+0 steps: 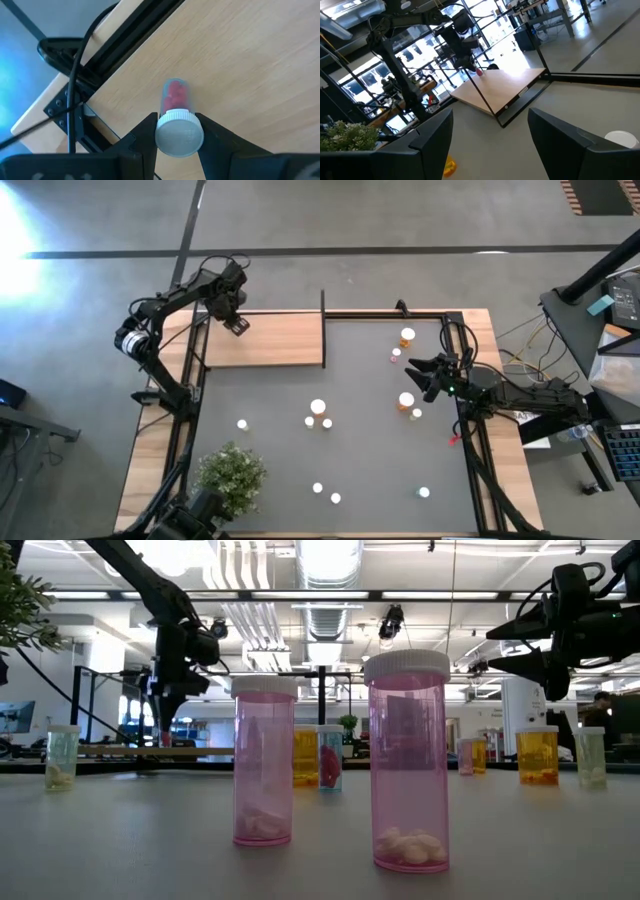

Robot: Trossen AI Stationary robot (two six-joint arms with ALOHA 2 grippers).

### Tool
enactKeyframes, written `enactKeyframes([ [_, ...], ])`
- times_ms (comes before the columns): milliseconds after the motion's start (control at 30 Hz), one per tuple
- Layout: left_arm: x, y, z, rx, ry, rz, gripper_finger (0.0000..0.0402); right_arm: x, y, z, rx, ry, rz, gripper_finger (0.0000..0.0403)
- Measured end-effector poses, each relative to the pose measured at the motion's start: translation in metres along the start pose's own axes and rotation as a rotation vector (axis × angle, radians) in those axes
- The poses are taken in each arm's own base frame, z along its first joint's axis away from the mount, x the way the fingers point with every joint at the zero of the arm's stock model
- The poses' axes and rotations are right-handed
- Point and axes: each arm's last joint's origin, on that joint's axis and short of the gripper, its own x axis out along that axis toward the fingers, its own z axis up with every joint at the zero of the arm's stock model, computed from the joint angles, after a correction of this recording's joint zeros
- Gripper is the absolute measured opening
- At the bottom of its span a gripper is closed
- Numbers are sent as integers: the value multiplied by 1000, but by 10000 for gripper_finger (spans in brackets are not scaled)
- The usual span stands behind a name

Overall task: Pick and place medicine bottles onto shelf by color
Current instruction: Put the top left blue pill bottle on the shelf

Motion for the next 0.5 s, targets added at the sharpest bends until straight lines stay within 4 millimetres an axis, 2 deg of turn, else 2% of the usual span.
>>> enactKeyframes([
  [500, 0, -4, 1, 98, -4, -3, 98, 0, 0, 0, 0, 0, 0, 247],
])
